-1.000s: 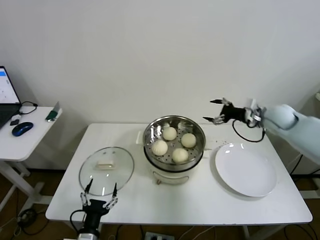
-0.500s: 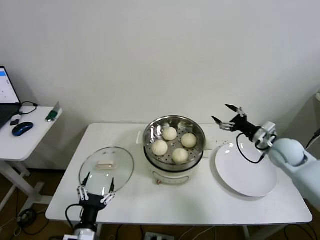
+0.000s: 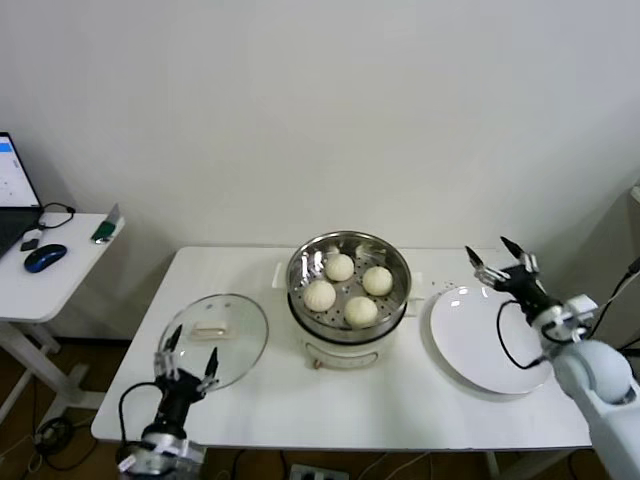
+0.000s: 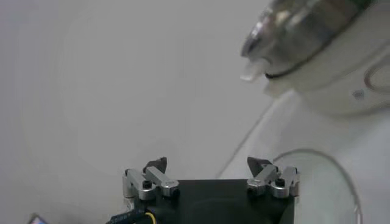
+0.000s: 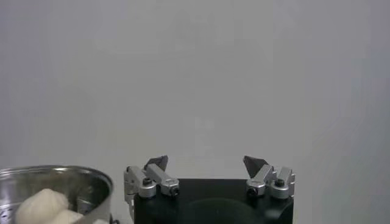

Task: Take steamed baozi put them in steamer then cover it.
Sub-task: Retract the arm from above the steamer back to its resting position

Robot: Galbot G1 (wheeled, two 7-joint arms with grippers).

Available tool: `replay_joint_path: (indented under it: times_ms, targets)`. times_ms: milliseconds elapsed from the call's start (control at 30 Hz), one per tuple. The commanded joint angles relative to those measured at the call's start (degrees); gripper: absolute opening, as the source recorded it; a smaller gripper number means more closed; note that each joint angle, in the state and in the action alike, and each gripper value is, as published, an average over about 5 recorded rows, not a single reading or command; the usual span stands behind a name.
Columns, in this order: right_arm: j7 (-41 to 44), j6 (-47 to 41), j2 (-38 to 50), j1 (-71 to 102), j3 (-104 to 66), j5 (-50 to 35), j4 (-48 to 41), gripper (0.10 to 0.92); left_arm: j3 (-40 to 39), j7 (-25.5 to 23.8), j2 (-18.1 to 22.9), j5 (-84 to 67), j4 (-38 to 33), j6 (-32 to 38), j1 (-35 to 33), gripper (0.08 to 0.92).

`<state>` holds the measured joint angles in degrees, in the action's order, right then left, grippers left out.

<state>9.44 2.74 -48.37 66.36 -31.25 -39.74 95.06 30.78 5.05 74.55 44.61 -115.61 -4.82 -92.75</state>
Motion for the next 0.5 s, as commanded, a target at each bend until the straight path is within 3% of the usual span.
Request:
replay_joint_path:
  times_ms: [33,500]
  targets:
    - [-0.68,-0.89,-11.45,13.14,-14.67,2.94,1.77,0.823,-4.59,-1.59,-8.46,20.02,9.29,-6.53,8.18,0.823]
    - [-0.12,0.28,-14.03,15.50,-15.41,5.94,0.32,0.823,-7.99,5.78,-5.81,24.28,28.93,-5.86,19.87,0.823]
